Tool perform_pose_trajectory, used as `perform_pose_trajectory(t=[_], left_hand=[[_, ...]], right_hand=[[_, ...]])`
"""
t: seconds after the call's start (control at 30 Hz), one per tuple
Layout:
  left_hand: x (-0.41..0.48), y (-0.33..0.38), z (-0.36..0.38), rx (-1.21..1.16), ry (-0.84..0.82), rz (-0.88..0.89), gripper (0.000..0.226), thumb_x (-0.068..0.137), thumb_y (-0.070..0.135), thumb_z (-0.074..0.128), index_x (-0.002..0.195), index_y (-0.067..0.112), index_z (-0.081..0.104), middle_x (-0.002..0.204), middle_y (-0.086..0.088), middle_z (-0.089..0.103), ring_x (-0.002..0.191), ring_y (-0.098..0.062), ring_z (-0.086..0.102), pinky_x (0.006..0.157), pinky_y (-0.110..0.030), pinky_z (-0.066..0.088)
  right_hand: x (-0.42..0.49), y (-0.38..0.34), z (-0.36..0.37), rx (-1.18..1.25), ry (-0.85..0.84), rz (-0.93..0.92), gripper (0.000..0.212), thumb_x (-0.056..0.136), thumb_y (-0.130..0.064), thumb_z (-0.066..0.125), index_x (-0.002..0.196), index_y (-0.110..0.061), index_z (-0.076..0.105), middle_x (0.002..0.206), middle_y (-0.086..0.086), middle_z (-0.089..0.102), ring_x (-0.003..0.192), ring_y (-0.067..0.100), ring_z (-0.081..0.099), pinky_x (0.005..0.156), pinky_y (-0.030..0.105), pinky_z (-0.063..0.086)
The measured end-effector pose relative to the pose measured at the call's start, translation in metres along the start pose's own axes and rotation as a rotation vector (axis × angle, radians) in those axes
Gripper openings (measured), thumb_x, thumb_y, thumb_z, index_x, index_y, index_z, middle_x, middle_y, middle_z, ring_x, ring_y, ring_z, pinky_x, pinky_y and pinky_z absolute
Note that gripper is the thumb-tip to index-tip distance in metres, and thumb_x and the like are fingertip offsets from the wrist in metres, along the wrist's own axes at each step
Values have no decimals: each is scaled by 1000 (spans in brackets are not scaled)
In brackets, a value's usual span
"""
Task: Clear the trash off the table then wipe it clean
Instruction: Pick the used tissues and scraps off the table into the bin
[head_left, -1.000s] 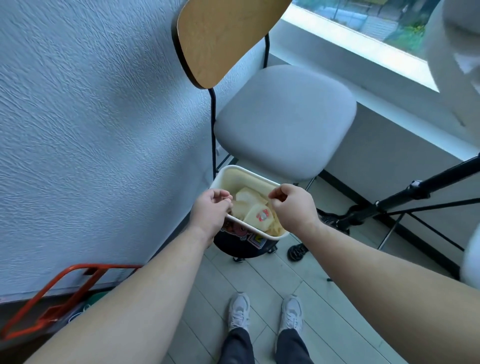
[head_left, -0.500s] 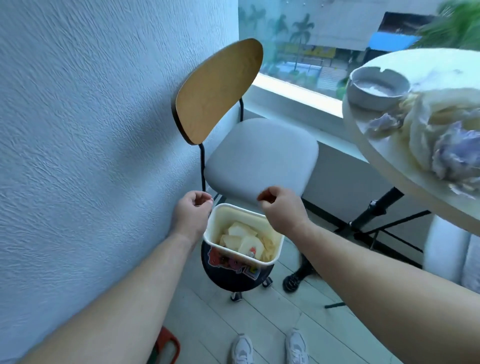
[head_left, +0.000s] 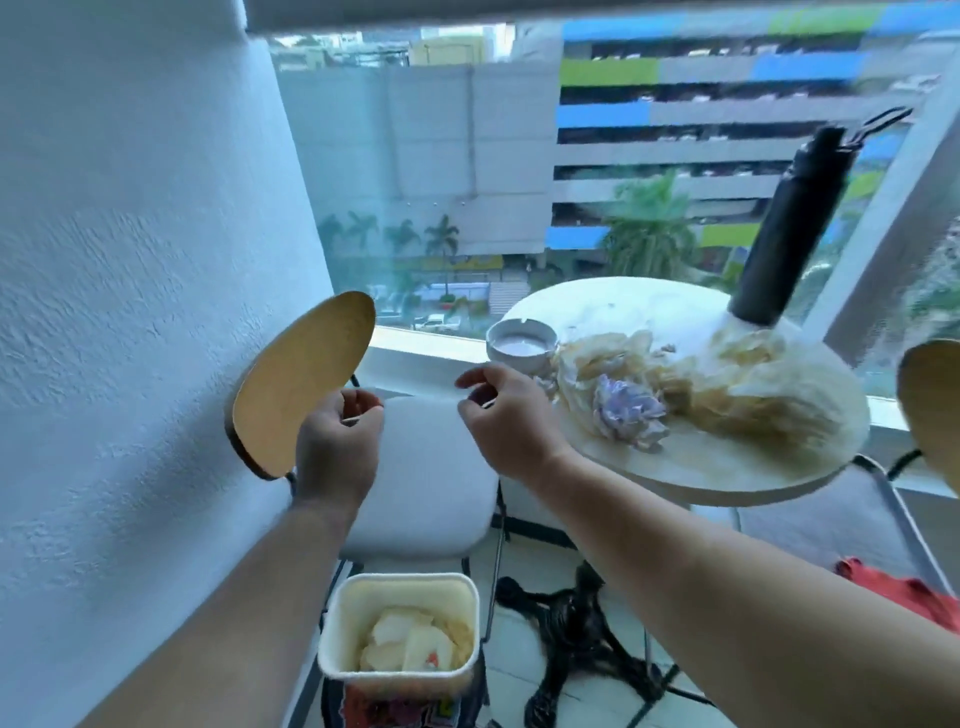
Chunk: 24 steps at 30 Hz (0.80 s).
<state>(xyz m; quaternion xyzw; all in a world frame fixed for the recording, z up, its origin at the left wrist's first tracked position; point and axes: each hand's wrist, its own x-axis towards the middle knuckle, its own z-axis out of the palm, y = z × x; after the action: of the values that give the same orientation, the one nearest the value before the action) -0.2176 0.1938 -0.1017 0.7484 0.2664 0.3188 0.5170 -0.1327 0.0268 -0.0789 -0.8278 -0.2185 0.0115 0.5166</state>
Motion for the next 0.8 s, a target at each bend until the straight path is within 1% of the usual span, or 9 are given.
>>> perform_pose_trajectory(t=[0.07,0.17,0.27,0.33,0.43,0.53,0.63,0.7,0.8], left_hand=[[-2,21,23,-19,-61,56,6,94,20,65,94,22,71,89,-1,74,88,-22,69,81,-44,60],[-3,53,59,-76,-144,105,11,86,23,65,92,21,73,88,-2,75,87,-27,70,82,-51,62],[-9,81,97,-145,-202,133,9,88,13,68,92,18,74,87,-6,76,80,-27,70,81,-53,61],[-17,96,124,-182,-238,145,10,89,9,68,92,16,74,86,-7,76,75,-23,68,79,-51,62],[-32,116,162,-205,-315,194,11,87,7,69,89,16,75,83,-5,76,69,-19,69,75,-48,62],[-44,133,196,-177,-393,257,12,89,2,70,90,13,75,83,-3,76,71,-16,70,77,-49,63],[-55,145,225,-155,-453,294,7,82,14,72,87,18,76,80,-1,77,74,-20,73,77,-48,65],[-61,148,239,-130,-479,302,10,79,18,71,87,21,77,79,1,78,74,-20,74,76,-44,64],[-66,150,251,-55,-482,335,15,85,7,73,90,20,78,81,2,78,75,-14,74,73,-33,62]], right_hand=[[0,-2,-27,0,46,10,24,92,-12,59,109,-22,73,81,-6,69,62,11,58,58,22,48],[1,3,-69,1,132,1,23,92,-13,61,108,-22,74,77,-8,67,67,13,60,67,31,55],[0,13,-113,-3,208,12,23,91,-9,60,104,-22,74,72,-8,66,58,7,56,61,23,50],[-1,22,-144,16,236,27,23,91,-7,58,103,-21,72,72,-7,65,51,5,53,53,19,45],[-1,40,-188,4,284,28,22,90,-6,61,101,-22,72,73,-6,67,56,9,58,56,21,46],[1,60,-227,-8,329,26,18,92,-8,65,102,-21,72,74,-5,68,58,9,59,57,22,49],[2,79,-263,-9,363,28,16,92,-8,67,102,-19,73,74,-4,68,56,11,58,54,24,47],[4,92,-283,-10,369,36,15,92,-10,68,101,-20,74,75,-4,69,59,13,60,58,25,50],[8,107,-301,-33,370,62,13,90,-13,70,94,-25,73,76,-6,71,65,16,65,65,27,53]])
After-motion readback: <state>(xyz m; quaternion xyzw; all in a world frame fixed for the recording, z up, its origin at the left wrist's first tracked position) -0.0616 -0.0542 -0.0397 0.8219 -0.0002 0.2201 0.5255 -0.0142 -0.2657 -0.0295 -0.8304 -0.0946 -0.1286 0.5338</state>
